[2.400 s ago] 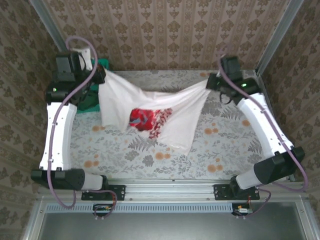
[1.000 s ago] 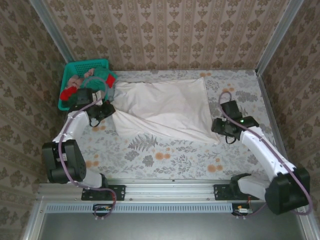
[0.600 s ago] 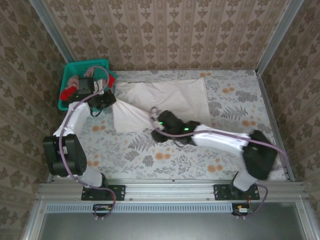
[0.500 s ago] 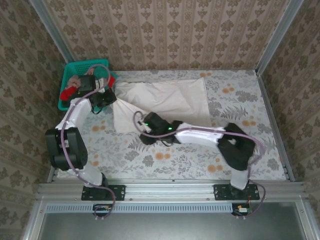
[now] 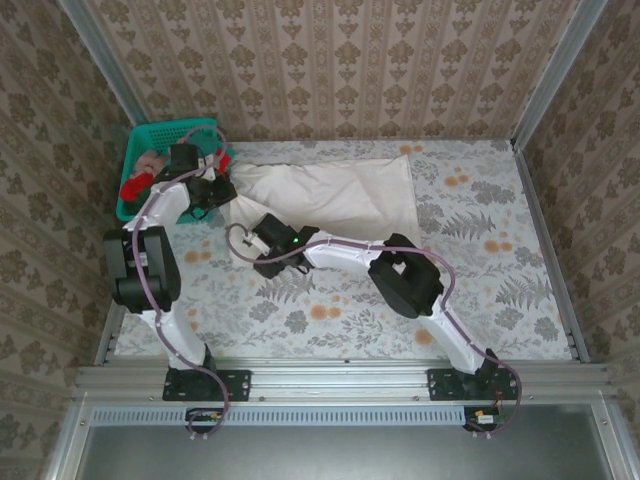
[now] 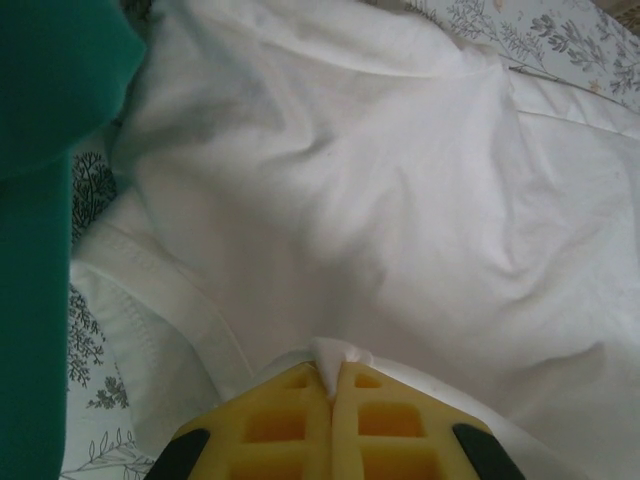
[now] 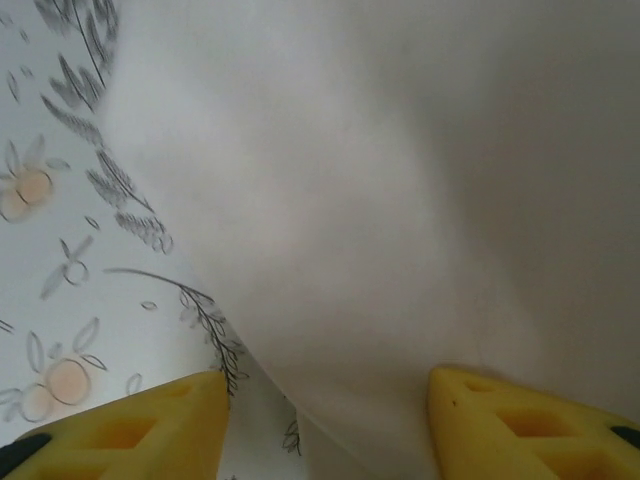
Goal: Fold and stack the t-shirts
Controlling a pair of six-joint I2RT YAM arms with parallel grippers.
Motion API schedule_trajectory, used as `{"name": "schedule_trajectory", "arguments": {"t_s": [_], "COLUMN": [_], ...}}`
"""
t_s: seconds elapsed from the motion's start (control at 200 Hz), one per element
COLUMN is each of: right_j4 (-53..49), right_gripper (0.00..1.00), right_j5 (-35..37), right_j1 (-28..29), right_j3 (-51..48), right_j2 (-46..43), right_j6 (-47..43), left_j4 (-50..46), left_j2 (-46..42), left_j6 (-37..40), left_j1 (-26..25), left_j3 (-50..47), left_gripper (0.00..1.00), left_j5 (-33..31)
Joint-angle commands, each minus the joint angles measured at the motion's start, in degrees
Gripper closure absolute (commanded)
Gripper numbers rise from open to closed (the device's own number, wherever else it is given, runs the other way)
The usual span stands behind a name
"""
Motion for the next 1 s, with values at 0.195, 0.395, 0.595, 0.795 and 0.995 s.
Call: {"name": "schedule_trajectory", "arguments": {"t_s": [0.195, 0.395, 0.595, 0.795, 0.995], "right_j4": [-3.4, -1.8, -7.3, -4.3, -8.8], "right_gripper": [0.83, 1.0, 1.0, 0.79, 0.34], "right_j5": [8.9, 3.6, -13.4, -25.8, -14.6], "right_j1": [0.9, 0.9, -1.3, -7.3, -8.5], "right_j3": [0.4, -6.3, -8.0, -11.0, -8.5], "right_j2": [0.4, -14.6, -23.4, -18.4, -14.3], "right_j6": [-7.8, -4.4, 3.3, 8.8, 9.3], "left_j4": [-2.2, -3.2, -3.9, -4.2, -6.6], "left_j2": [-0.6, -6.3, -12.1, -10.5, -5.4], "left_j6": [1.7, 1.8, 3.7, 5.4, 7.7], "left_j1": [0.5, 0.3, -0.4, -0.4, -0.5], "left_j3": [3.7, 2.1, -2.4, -5.7, -4.5], "left_gripper": [0.96, 0.96, 0.94, 0.94, 0.94], "left_j5": [2.7, 5.6, 6.0, 6.2, 4.9]}}
